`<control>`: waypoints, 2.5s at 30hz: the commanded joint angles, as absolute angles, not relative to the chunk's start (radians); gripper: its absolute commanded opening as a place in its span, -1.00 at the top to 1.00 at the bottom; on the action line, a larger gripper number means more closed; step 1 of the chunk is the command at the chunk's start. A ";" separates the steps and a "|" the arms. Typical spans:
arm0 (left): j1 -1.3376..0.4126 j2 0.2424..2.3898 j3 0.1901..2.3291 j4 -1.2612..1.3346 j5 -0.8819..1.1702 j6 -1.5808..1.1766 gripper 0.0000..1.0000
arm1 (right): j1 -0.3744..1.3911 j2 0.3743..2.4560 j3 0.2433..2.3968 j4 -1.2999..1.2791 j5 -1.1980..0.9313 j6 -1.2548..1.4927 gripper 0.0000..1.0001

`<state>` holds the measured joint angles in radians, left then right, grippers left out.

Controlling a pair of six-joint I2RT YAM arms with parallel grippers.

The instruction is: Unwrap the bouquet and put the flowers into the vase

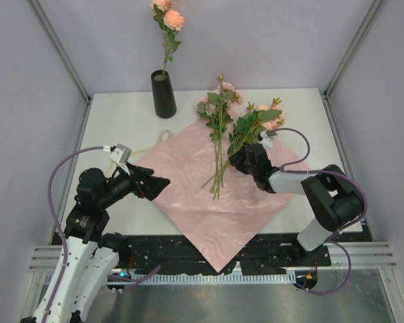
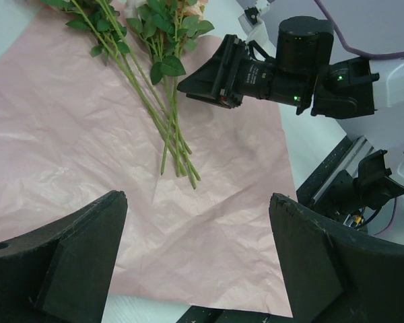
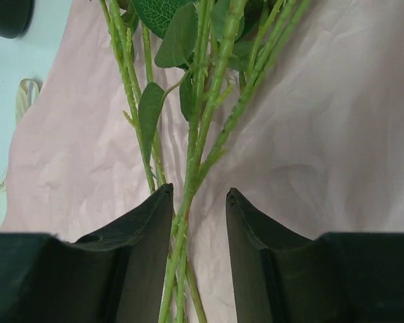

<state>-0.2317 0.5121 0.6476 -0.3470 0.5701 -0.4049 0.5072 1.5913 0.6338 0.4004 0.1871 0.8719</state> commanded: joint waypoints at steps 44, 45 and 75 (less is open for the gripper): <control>-0.235 0.492 0.655 -0.357 0.532 -0.399 -0.80 | 0.488 1.600 0.859 0.337 0.276 0.827 0.89; -0.235 0.497 0.657 -0.357 0.522 -0.402 -0.80 | 0.486 1.580 0.850 0.344 0.278 0.825 0.89; -0.316 0.902 0.831 0.172 0.841 -0.750 -0.56 | 0.989 1.115 0.620 0.726 -0.225 0.526 0.89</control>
